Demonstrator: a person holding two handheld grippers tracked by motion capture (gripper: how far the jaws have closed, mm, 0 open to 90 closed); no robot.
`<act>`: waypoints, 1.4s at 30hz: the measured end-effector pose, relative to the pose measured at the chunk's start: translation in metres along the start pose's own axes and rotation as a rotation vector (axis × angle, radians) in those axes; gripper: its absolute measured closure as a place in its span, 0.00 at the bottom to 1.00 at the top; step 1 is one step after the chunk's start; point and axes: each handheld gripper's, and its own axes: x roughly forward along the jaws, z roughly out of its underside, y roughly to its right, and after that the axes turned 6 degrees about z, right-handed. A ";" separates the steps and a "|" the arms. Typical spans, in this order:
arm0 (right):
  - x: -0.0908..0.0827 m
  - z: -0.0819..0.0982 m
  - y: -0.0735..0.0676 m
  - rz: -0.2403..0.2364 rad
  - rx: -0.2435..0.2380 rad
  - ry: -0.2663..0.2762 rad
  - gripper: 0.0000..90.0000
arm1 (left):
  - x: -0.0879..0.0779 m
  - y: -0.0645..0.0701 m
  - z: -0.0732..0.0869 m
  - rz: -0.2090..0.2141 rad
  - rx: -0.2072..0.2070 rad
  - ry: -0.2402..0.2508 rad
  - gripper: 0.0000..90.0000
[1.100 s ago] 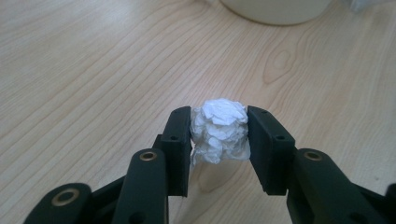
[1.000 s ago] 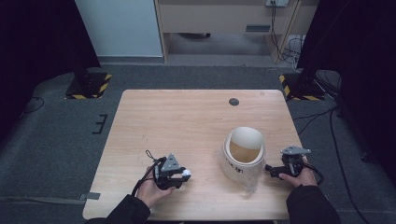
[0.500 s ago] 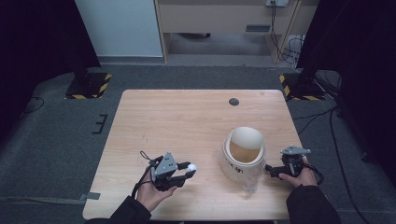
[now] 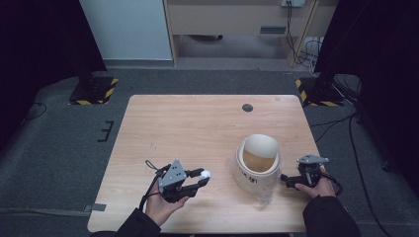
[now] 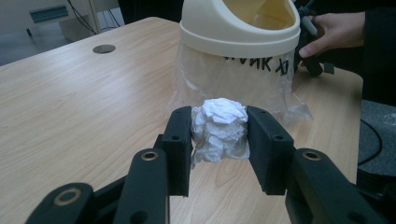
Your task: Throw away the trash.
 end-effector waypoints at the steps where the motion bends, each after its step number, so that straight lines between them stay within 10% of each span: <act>1: 0.000 0.000 0.000 0.000 0.000 0.000 0.01 | 0.000 0.000 -0.001 0.000 -0.001 0.005 0.69; 42: 0.000 0.000 0.000 0.000 0.002 0.002 0.01 | 0.066 0.033 -0.067 0.118 0.073 0.112 0.71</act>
